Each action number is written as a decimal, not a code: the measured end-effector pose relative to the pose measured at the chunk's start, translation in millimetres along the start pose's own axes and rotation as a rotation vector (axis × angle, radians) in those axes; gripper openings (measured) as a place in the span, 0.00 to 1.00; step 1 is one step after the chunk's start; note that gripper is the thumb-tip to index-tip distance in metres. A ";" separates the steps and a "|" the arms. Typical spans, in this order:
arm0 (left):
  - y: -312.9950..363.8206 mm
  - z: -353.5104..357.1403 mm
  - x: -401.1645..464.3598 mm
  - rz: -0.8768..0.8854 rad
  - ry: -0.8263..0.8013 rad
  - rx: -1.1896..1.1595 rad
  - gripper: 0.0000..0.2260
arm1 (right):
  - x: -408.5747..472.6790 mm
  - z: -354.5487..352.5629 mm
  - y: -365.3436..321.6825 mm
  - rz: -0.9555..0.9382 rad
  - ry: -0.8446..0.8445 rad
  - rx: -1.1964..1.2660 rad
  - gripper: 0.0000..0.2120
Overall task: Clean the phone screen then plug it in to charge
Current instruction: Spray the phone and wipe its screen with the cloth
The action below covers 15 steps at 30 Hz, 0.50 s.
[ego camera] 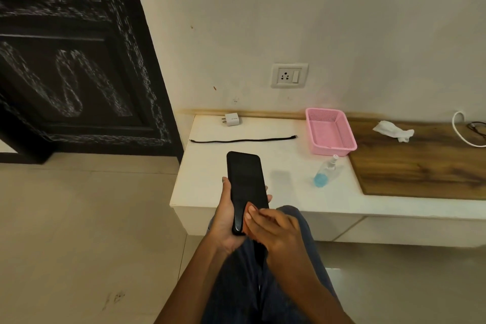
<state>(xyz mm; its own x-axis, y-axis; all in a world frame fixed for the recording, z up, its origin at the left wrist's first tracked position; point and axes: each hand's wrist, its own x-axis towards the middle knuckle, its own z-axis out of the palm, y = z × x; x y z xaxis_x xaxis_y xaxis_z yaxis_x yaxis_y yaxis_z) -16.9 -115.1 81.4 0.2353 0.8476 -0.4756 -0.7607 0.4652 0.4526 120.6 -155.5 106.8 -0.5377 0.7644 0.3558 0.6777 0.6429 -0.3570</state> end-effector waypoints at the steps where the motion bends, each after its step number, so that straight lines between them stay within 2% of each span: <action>1: -0.2 0.5 -1.3 -0.009 -0.004 -0.003 0.37 | 2.1 -1.2 2.4 -0.005 0.007 -0.009 0.29; 4: 0.2 4.0 -6.6 -0.025 -0.026 -0.035 0.38 | 16.9 -5.2 12.1 -0.014 0.057 -0.051 0.23; 9: 0.0 13.1 -14.2 -0.036 -0.061 -0.066 0.33 | 62.6 -16.9 29.6 0.110 -0.040 -0.143 0.35; 15: 0.0 18.3 -15.3 -0.018 -0.022 -0.024 0.34 | 95.0 -16.3 49.4 0.153 -0.041 -0.132 0.36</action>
<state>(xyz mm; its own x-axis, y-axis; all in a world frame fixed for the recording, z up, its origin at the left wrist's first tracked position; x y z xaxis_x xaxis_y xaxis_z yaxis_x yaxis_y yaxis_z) -9.5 -123.4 102.5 0.2624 0.8447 -0.4665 -0.7707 0.4744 0.4254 111.2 -51.9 137.0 -0.4417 0.8557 0.2697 0.8114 0.5092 -0.2870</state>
